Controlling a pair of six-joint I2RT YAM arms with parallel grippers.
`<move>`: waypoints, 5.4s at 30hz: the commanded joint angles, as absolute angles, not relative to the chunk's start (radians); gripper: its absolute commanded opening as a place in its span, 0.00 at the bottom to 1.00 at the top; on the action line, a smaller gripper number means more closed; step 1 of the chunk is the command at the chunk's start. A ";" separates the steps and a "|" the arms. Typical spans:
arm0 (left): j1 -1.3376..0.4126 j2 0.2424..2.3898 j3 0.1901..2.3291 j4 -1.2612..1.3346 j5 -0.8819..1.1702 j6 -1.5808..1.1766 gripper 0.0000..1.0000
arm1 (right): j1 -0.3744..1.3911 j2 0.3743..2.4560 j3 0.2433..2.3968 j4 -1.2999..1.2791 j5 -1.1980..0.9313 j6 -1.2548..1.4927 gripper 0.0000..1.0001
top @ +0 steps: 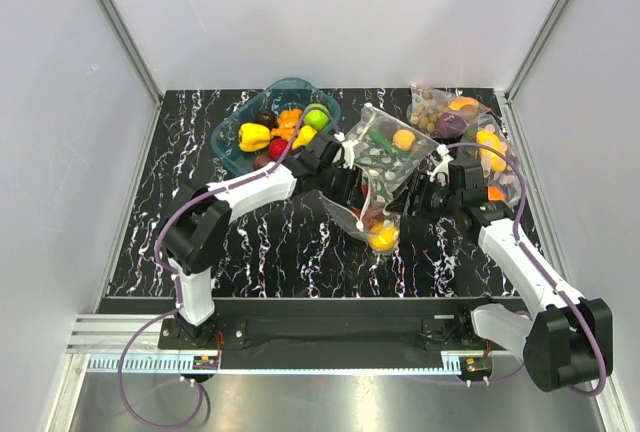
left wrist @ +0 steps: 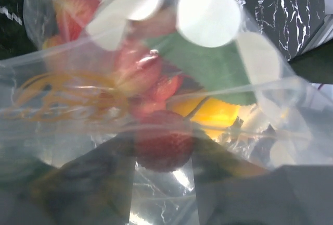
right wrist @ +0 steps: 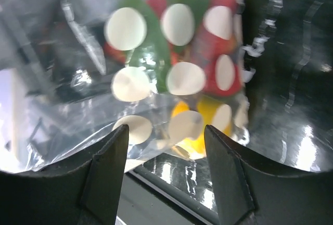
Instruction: Open the zip-top bag and remove the fake food
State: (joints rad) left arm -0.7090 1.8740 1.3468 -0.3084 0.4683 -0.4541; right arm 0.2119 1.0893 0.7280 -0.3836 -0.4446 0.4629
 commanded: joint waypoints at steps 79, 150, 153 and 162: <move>-0.601 1.660 1.365 -0.189 0.793 -0.492 0.00 | 0.196 1.347 0.841 -0.431 -0.336 0.364 0.00; -0.719 1.738 1.588 -0.220 0.773 -0.584 0.00 | 0.129 1.489 0.991 -0.476 -0.376 0.387 0.00; -0.727 1.744 1.611 -0.227 0.787 -0.597 0.00 | 0.133 1.523 1.012 -0.480 -0.385 0.390 0.00; -0.730 1.554 1.497 -0.213 0.749 -0.615 0.00 | 0.132 1.603 1.008 -0.483 -0.354 0.354 0.00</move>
